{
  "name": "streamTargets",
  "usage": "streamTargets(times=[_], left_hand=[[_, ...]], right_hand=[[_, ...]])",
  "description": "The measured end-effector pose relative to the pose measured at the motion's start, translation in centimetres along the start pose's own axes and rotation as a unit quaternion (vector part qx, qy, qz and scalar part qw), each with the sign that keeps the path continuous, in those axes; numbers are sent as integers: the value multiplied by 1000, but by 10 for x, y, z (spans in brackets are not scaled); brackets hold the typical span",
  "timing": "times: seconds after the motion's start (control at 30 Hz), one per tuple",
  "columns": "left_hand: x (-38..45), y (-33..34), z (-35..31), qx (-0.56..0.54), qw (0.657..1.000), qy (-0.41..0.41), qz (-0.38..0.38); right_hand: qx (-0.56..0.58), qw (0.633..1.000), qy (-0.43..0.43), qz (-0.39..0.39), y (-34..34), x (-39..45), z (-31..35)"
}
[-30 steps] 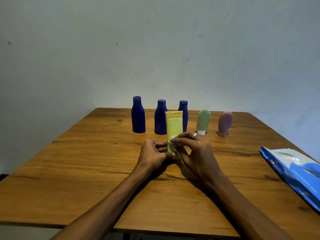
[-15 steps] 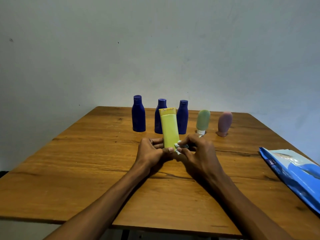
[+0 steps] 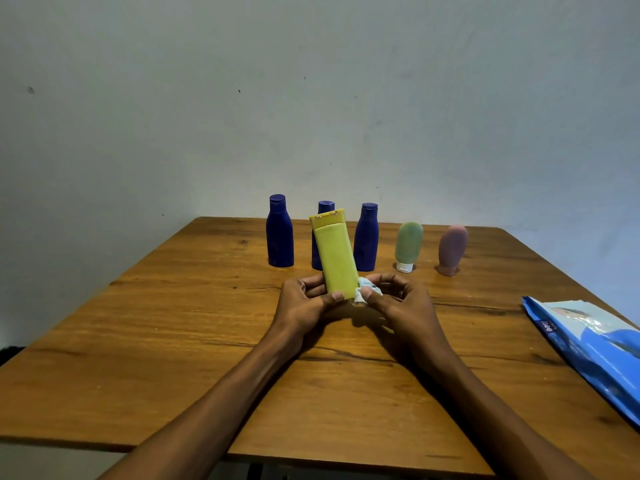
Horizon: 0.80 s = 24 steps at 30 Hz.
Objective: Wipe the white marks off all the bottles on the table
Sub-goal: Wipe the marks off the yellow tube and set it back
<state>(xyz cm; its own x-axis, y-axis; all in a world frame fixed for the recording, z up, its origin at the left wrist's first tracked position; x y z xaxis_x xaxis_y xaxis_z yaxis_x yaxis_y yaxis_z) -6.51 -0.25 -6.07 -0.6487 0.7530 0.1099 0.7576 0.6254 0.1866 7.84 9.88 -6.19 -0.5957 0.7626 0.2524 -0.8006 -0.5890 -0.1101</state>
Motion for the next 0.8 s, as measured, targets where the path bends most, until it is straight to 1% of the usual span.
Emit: streamTargets(times=[0.1, 0.17, 0.23, 0.37, 0.53, 0.67, 0.8], left_hand=[[1, 2, 1, 5, 1000, -2, 29], [-1, 2, 0, 7, 998, -8, 55], [-4, 3, -2, -3, 997, -10, 74], [-7, 4, -6, -26, 996, -11, 85], [-6, 4, -6, -14, 996, -31, 76], [-7, 4, -8, -79, 991, -67, 87], [-11, 7, -12, -145, 977, -95, 126]], right_hand=[[53, 998, 25, 14, -1, 0, -1], [56, 998, 25, 24, 0, -1, 0], [33, 999, 14, 35, 1, -2, 1], [-4, 999, -2, 46, 1, -4, 4], [5, 997, 9, 83, 5, -7, 6], [13, 997, -5, 82, 8, -11, 11], [-3, 999, -9, 48, 8, -11, 11]])
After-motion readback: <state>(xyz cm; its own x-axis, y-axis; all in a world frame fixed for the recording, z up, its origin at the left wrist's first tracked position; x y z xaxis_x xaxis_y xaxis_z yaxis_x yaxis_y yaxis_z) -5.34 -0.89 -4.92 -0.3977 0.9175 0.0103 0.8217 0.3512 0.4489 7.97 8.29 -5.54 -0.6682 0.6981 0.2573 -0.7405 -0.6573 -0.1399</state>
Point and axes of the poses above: each hand's wrist, its own x-axis towards the middle knuckle, its own y-axis out of the palm, z = x × y, the point moved 2 cm from there along x, towards the middle knuckle, and after that the axes turned 9 degrees about -x, right-handed, at the moved point
